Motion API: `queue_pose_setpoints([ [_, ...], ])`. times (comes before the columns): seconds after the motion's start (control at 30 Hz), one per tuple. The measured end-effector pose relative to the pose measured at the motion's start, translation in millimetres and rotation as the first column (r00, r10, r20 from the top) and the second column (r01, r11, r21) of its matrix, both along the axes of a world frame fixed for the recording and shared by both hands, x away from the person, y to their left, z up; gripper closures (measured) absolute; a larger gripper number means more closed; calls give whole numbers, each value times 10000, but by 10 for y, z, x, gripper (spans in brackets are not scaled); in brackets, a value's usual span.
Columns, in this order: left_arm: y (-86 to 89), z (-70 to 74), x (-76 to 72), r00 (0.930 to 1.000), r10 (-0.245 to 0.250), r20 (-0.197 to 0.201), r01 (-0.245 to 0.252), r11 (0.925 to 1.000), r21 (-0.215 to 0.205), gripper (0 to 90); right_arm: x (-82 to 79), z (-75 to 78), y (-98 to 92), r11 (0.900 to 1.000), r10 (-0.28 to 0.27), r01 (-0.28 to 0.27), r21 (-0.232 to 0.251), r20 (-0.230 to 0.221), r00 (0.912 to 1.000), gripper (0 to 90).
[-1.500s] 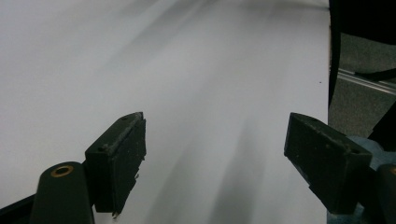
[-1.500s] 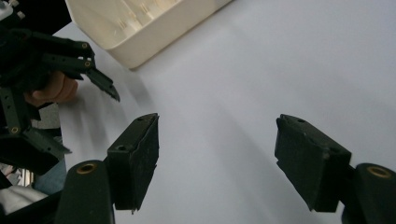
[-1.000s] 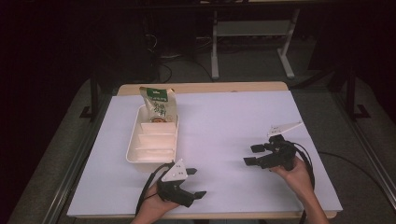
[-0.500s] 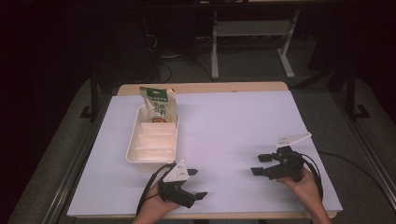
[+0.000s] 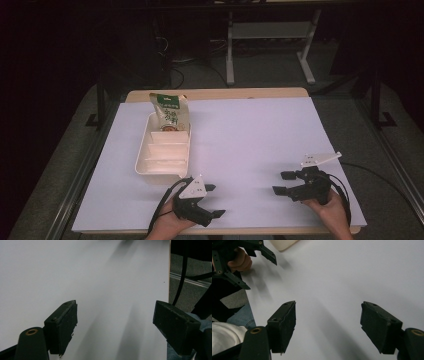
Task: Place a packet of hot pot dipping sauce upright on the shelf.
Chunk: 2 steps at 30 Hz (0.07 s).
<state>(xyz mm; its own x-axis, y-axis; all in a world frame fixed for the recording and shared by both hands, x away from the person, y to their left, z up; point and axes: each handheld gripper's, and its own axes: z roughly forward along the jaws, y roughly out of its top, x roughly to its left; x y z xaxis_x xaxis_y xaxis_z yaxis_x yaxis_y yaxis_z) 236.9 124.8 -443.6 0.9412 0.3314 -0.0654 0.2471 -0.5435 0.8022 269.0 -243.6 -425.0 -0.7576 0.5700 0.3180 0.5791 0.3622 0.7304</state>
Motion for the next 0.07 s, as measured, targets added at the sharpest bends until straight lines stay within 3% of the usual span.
queue_pose_setpoints([
  [0.07, 1, 1, 0, 10000, -19, 27, 19, 10000, 10, 193, -1, 2, 14, 10000, -4, 4, -69, -20, 10000, 279],
])
